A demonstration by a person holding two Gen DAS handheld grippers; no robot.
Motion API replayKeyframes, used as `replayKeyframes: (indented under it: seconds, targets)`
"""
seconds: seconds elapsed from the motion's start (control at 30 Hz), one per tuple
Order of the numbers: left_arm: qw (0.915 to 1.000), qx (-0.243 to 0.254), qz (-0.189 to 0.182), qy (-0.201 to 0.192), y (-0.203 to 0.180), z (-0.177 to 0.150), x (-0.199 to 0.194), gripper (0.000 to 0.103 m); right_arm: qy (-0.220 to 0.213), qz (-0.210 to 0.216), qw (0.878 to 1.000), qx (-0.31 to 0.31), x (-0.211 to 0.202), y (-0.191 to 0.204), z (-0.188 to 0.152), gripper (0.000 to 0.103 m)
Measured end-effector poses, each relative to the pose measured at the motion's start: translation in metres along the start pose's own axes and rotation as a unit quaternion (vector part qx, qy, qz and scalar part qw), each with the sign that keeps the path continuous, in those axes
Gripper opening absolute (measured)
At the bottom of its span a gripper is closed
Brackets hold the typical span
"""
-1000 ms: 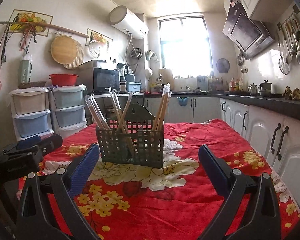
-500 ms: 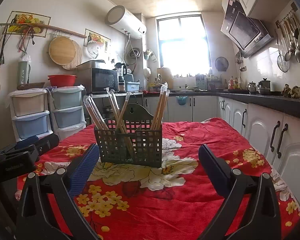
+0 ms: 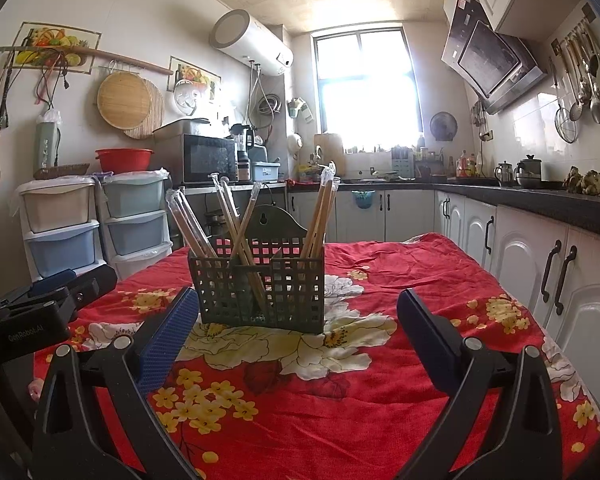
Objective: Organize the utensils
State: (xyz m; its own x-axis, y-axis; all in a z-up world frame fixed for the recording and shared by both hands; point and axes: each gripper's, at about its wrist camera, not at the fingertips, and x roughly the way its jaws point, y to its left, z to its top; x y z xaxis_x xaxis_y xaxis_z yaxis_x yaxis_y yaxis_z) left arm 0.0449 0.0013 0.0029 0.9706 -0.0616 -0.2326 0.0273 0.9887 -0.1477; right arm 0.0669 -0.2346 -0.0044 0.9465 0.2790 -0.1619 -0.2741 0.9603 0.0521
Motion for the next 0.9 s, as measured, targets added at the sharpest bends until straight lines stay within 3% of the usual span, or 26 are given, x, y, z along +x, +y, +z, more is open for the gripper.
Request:
replayKeyframes:
  seconds: [0.9]
  targets:
    - [1.0000, 0.001, -0.001, 0.000, 0.0017, 0.0010, -0.0011, 0.093, 0.000, 0.000, 1.000, 0.001, 0.0002, -0.0002, -0.0004, 0.097]
